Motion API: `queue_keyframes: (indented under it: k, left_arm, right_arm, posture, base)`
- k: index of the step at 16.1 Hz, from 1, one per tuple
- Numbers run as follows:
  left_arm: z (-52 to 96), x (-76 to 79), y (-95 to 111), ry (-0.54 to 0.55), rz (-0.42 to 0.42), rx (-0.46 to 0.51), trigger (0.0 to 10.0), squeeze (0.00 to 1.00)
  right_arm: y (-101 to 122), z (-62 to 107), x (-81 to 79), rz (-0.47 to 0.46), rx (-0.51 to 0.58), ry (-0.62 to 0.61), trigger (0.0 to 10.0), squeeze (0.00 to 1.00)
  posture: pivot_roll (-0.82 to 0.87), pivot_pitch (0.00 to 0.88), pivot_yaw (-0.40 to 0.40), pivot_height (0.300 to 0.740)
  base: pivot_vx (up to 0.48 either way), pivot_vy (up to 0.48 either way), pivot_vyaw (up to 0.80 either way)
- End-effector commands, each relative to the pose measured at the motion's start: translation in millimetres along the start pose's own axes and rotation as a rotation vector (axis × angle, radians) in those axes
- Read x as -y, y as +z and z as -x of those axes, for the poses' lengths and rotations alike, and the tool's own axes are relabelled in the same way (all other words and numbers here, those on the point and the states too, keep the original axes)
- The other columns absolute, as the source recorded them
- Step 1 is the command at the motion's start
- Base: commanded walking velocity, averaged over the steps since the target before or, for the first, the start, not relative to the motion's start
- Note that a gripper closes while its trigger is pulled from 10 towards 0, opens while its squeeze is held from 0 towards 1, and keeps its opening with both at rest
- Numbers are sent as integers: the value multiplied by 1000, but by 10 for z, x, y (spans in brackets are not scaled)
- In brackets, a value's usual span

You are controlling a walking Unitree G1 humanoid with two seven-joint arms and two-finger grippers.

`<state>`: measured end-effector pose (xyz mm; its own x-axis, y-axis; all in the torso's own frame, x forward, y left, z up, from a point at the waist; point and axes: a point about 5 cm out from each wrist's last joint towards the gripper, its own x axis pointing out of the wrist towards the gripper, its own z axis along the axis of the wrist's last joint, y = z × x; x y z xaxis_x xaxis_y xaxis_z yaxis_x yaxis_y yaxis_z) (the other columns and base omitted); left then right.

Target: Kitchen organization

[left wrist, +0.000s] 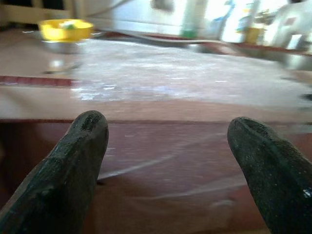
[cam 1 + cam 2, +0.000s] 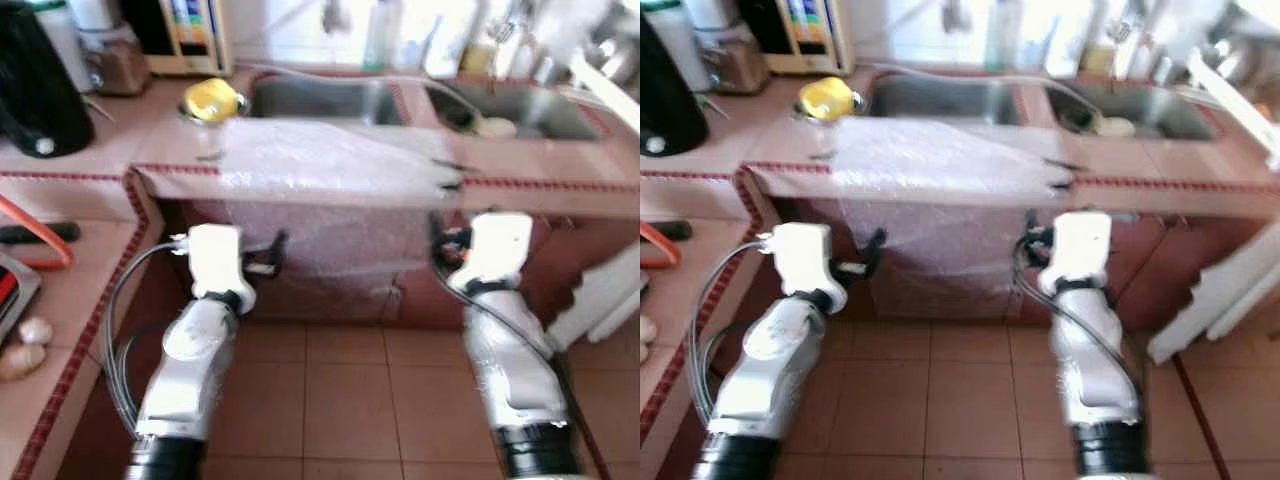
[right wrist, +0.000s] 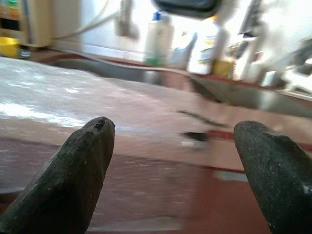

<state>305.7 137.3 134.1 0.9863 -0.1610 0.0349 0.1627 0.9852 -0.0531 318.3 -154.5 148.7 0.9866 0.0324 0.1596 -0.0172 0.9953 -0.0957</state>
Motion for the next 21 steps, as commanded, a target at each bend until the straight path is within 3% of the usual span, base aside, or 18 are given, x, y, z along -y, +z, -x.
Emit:
queue_keyframes:
  k: [1, 9, 15, 17, 21]
  left_arm:
    - [-7, 38, 7, -12, 8, 0, 10000, 0]
    - [-27, 22, 73, 18, 18, 22, 10000, 0]
    - [-30, -69, 130, 82, 16, 18, 10000, 0]
    - [-3, -96, 61, 89, -18, -11, 10000, 0]
    - [48, 35, -38, -6, -44, -71, 10000, 0]
  right_arm:
    - [37, -16, 71, 15, 15, -18, 10000, 0]
    - [102, -47, 86, 44, 42, -6, 10000, 0]
    - [83, -17, 68, 40, 40, -1, 10000, 0]
    - [6, 51, 86, 32, 22, -23, 10000, 0]
    - [-64, 185, 61, 11, 2, -63, 10000, 0]
  posture:
    - [-51, 83, -23, 740]
    - [-49, 78, -39, 740]
    - [-38, 62, -23, 740]
    - [-38, 61, 7, 740]
    - [-61, 57, 60, 740]
  base:
    - [319, 0, 0]
    - [404, 0, 0]
    - [0, 0, 0]
    - [0, 0, 0]
    - [0, 0, 0]
